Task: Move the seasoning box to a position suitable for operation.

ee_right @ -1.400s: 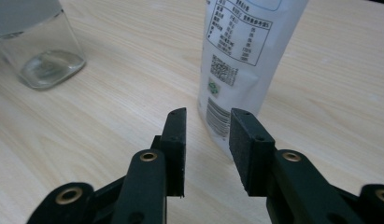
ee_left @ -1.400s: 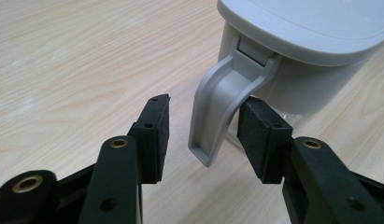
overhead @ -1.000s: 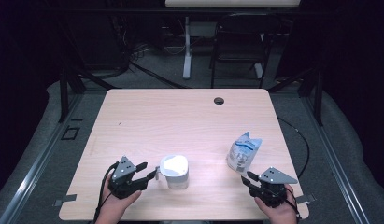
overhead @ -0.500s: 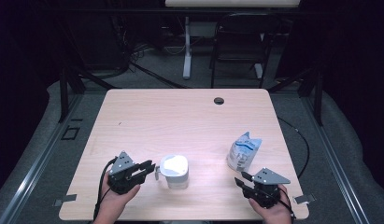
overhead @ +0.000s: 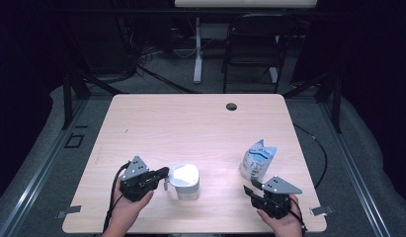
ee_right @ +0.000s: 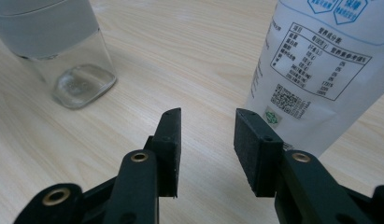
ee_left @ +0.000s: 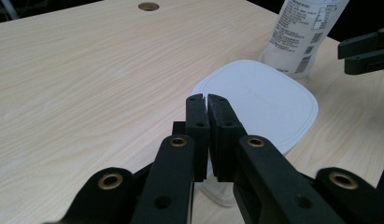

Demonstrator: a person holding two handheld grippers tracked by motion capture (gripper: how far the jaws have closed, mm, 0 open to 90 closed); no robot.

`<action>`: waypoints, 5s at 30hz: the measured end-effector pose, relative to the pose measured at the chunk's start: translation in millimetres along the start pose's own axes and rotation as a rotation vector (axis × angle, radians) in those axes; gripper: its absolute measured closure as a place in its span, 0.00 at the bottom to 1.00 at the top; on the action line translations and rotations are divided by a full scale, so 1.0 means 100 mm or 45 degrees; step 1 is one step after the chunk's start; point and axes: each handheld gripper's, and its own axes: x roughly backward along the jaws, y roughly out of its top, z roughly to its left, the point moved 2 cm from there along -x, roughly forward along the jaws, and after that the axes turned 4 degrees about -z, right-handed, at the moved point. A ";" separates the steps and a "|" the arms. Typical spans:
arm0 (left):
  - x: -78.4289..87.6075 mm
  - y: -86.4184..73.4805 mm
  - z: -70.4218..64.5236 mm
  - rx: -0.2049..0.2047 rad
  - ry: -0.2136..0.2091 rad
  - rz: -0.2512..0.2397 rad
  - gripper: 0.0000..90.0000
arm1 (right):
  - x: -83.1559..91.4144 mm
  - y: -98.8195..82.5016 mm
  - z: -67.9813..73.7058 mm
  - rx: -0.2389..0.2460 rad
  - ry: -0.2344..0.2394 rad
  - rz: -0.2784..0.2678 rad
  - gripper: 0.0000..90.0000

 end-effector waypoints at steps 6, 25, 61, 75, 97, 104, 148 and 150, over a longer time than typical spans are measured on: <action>-0.01 0.02 -0.01 0.003 0.001 -0.003 0.96 | -0.04 -0.03 0.00 -0.022 0.006 -0.007 0.61; -0.09 0.03 -0.07 -0.041 0.000 0.027 0.94 | 0.02 0.06 0.08 -0.008 0.099 0.004 0.86; -0.10 0.01 -0.05 -0.048 -0.002 0.005 1.00 | -0.38 0.42 0.39 0.066 0.139 0.067 1.00; -0.10 0.01 -0.05 -0.045 0.003 0.008 1.00 | -0.44 0.54 0.50 0.106 0.189 0.072 1.00; -0.09 0.00 -0.05 -0.031 0.001 0.005 1.00 | -0.69 0.59 0.84 0.208 0.321 0.103 1.00; -0.10 0.00 -0.04 -0.026 -0.007 0.000 1.00 | -0.70 0.62 0.89 0.238 0.321 0.101 1.00; 0.08 -0.06 0.13 0.030 0.056 -0.027 0.89 | -0.66 0.78 0.97 0.234 0.337 0.099 1.00; 0.09 -0.07 0.14 0.030 0.059 -0.027 0.88 | -0.66 0.79 0.97 0.236 0.340 0.101 1.00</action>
